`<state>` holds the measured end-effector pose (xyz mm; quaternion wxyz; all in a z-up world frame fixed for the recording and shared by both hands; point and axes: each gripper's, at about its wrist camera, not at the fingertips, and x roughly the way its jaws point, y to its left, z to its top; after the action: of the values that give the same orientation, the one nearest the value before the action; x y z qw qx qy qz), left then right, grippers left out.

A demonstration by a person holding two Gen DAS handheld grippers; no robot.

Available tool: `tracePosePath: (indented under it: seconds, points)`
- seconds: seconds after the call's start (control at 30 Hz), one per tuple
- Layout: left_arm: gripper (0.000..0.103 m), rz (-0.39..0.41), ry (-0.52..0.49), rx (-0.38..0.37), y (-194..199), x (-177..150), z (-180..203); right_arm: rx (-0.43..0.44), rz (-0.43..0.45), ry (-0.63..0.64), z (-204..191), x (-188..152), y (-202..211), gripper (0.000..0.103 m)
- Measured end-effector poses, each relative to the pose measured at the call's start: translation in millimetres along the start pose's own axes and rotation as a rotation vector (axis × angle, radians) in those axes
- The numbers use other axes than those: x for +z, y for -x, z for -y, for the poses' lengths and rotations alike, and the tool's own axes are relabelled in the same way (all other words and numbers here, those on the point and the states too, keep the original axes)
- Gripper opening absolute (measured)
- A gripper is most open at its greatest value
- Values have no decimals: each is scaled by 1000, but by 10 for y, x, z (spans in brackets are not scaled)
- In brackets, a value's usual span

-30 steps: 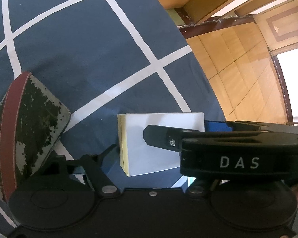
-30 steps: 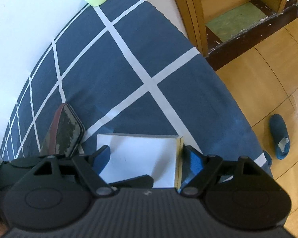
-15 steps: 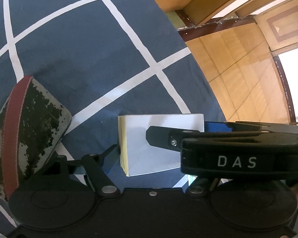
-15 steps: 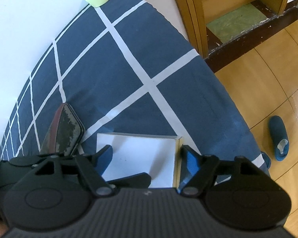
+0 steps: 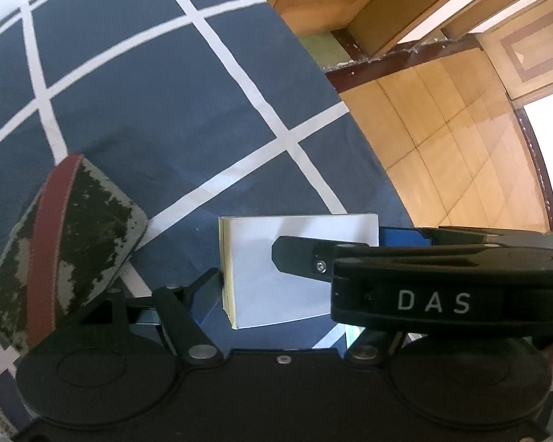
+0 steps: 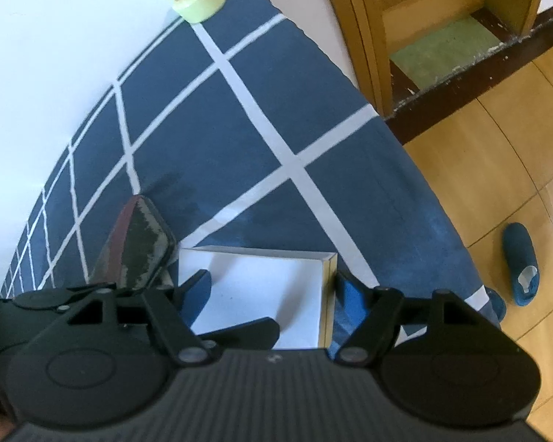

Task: Organize objects
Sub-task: 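Lift the white block with the right gripper and carry it over the cardboard box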

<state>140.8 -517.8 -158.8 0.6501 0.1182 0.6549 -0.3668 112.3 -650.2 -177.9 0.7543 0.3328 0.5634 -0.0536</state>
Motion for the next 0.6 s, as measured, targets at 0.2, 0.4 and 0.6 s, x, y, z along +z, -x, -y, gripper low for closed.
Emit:
tracePosePath:
  seconds: [0.2, 0.4, 0.6]
  points:
    - [71, 40, 10, 27, 229, -141, 90, -2, 45, -6, -135, -82, 203, 73]
    - [71, 87, 27, 50, 476, -322, 169, 17, 71, 42, -315, -237, 432, 73]
    - [71, 138, 44, 78, 789, -543, 214, 38, 96, 91, -530, -451, 661, 73]
